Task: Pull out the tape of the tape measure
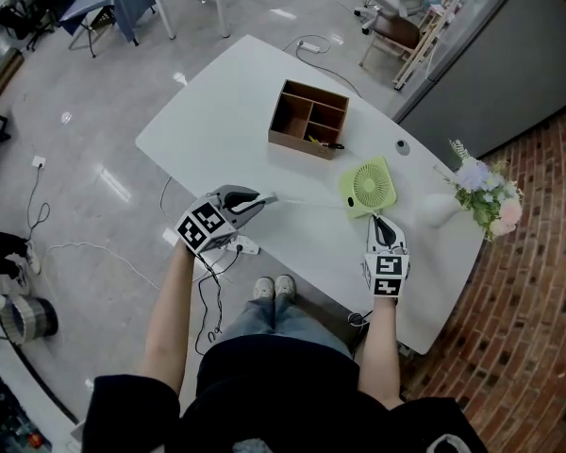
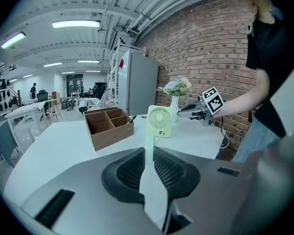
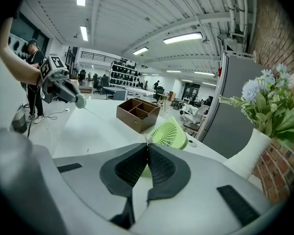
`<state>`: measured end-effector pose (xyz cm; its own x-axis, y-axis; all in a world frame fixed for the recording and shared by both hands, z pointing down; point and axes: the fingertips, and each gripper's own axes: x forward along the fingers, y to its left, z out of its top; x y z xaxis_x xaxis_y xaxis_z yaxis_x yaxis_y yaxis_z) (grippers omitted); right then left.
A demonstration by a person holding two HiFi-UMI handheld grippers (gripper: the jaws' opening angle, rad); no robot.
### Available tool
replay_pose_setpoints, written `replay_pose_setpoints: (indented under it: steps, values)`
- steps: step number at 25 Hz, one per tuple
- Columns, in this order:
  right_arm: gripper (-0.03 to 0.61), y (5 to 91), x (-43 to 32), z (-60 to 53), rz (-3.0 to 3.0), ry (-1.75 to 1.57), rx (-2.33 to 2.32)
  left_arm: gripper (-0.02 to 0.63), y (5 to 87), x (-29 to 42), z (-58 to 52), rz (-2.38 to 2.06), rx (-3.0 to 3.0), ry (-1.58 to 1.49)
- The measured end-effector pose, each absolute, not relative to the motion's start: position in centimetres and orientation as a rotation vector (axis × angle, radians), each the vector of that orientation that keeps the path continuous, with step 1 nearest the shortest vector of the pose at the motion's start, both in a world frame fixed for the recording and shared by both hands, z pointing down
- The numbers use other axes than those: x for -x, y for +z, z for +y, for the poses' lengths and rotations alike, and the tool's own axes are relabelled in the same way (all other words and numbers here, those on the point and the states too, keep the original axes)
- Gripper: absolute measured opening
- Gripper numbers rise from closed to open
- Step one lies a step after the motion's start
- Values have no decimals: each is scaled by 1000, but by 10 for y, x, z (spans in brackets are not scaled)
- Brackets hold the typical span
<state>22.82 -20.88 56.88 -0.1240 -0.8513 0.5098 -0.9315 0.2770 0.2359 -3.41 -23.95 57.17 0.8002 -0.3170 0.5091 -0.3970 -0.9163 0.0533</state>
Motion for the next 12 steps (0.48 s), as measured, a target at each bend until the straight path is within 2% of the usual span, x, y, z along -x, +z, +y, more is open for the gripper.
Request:
replay_pose_setpoints:
  steps: [12]
  values:
    - [5, 576, -247, -204, -1930, 197, -1621, 71, 577, 33, -239, -519, -2830, 772]
